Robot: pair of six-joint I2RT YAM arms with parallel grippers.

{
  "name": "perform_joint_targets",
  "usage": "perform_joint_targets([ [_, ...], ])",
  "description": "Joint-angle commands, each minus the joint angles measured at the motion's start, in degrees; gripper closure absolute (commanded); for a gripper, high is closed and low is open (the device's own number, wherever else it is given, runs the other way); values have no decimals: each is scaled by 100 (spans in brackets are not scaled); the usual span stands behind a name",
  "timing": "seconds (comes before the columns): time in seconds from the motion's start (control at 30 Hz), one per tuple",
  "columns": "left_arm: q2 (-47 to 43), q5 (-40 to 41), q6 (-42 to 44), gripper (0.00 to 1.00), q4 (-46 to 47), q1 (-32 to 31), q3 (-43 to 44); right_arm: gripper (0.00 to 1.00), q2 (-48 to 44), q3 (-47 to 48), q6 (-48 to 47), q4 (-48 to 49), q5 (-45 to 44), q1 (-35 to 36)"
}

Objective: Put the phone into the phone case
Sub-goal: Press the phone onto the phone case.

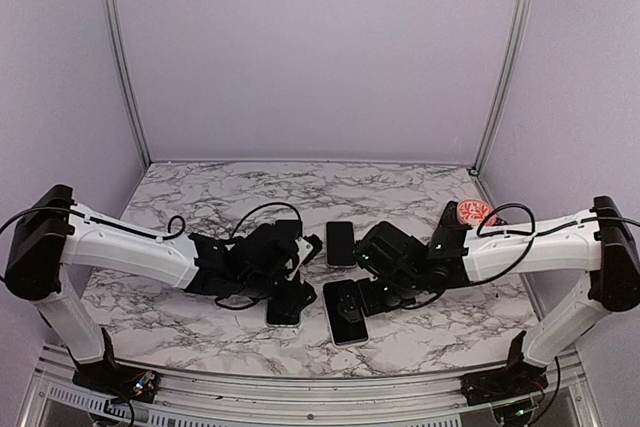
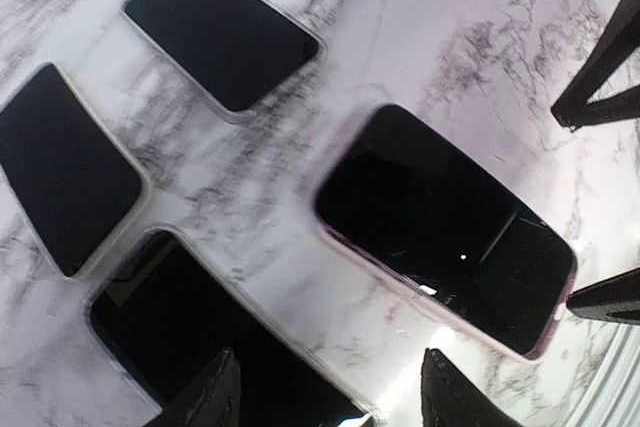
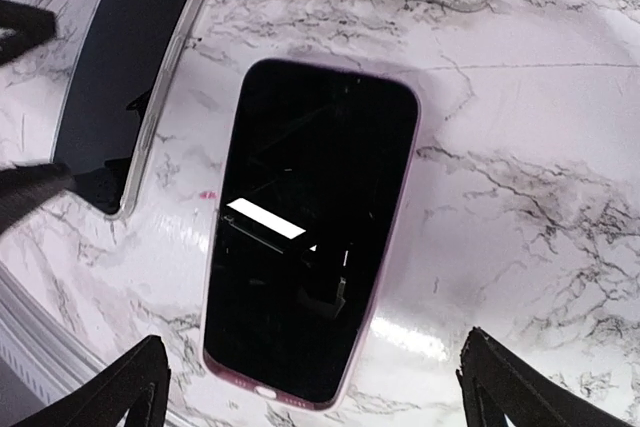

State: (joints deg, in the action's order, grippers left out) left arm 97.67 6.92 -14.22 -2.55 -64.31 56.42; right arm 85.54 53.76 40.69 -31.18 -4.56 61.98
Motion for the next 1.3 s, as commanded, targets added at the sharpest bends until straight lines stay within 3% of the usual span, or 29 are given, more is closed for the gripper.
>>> perform_joint_targets([
  [0.0,-664,488,-303,28,-194,474,-174,1,573,482,422,-142,-427,67],
  [0.13,-859,468,-41,21,-217,618,-125,1,1089,832,497,-170,-413,69],
  [0.43,-1041,308,148,20,-230,700,-302,1,1805,1421,450,-521,-82,266],
  [0.63,-1205,319,178,20,-211,719,-446,1,2158,1666,607,-1414,-716,330],
  [0.87,-1320,319,156,20,-179,721,-526,2,2356,1730,709,-1290,-461,538],
  [1.07,-1314,276,154,20,-184,727,-503,8,2527,1804,781,-1248,-281,666],
  [1.27,-1330,295,159,20,-185,727,-509,25,2519,1771,834,-1228,-448,667],
])
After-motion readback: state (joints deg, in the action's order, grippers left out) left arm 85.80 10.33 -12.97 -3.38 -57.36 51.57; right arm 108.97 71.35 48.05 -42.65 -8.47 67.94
